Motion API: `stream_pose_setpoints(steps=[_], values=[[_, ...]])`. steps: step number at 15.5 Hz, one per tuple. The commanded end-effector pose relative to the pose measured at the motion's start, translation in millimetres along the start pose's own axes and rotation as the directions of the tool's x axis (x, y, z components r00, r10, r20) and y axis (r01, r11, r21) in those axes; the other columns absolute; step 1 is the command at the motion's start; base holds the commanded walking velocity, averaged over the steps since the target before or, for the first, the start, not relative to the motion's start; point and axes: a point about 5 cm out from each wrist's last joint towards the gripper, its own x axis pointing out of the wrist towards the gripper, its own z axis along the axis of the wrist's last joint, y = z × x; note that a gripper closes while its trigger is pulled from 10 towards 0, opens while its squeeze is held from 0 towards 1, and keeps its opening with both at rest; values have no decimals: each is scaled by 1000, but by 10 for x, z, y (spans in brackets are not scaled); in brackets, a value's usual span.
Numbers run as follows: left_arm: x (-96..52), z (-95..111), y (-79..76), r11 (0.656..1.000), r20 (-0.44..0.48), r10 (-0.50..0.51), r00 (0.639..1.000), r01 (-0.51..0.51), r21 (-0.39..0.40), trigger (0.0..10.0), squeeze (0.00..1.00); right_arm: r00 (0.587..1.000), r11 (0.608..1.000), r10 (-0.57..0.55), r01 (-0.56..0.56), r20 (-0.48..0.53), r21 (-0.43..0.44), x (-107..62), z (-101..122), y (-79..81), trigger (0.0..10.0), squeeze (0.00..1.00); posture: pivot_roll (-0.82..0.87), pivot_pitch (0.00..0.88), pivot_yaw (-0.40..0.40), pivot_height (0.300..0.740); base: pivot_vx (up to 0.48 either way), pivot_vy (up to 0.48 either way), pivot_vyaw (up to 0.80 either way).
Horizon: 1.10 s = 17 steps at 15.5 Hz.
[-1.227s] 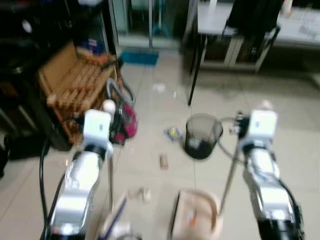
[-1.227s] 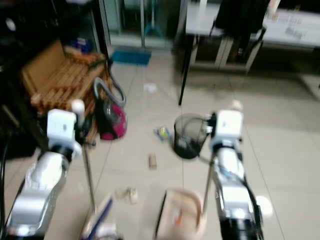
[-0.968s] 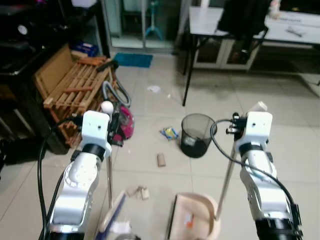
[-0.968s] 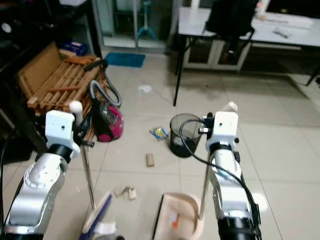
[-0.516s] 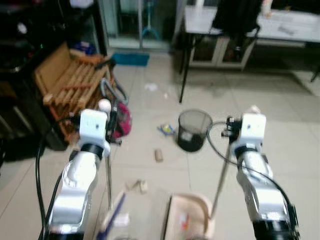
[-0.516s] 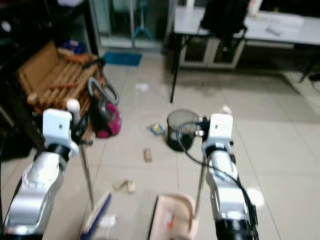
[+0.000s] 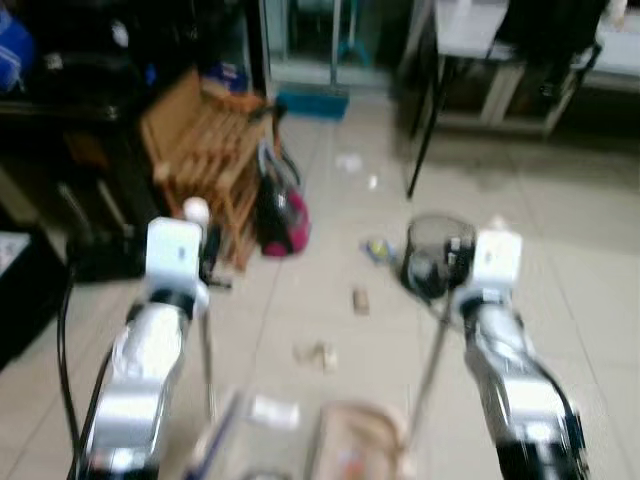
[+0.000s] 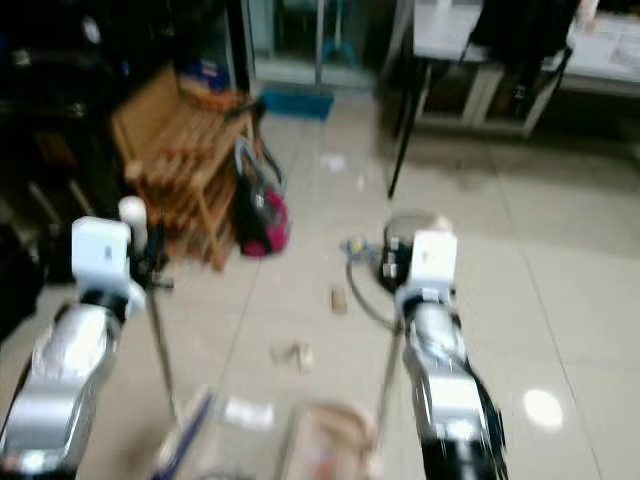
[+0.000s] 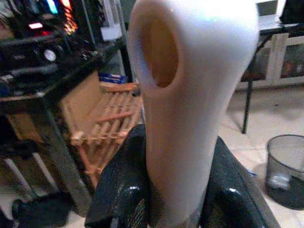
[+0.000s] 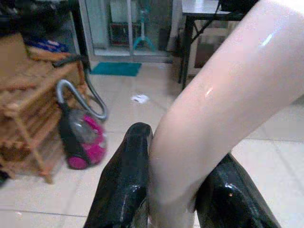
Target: Sweep floor
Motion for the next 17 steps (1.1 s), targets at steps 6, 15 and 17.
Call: stream_pose_setpoints(steps=[6, 15, 17], values=[[56, 102, -68, 1000, 47, -28, 999, 27, 14, 10000, 0, 999, 999, -41, 41, 15, 11, -1, 17, -95, 10000, 0, 21, 2, -2, 740, 0, 480, 0], [101, 130, -76, 998, 76, -12, 997, 7, 59, 10000, 0, 997, 998, -59, 60, 39, -9, 36, 57, -92, 10000, 0, 22, 0, -1, 740, 0, 160, -434], [108, 115, -77, 999, 69, 0, 998, -3, 41, 10000, 0, 997, 998, -64, 64, 39, -10, 46, 69, -102, 10000, 0, 19, 0, 1, 740, 0, -480, 0]])
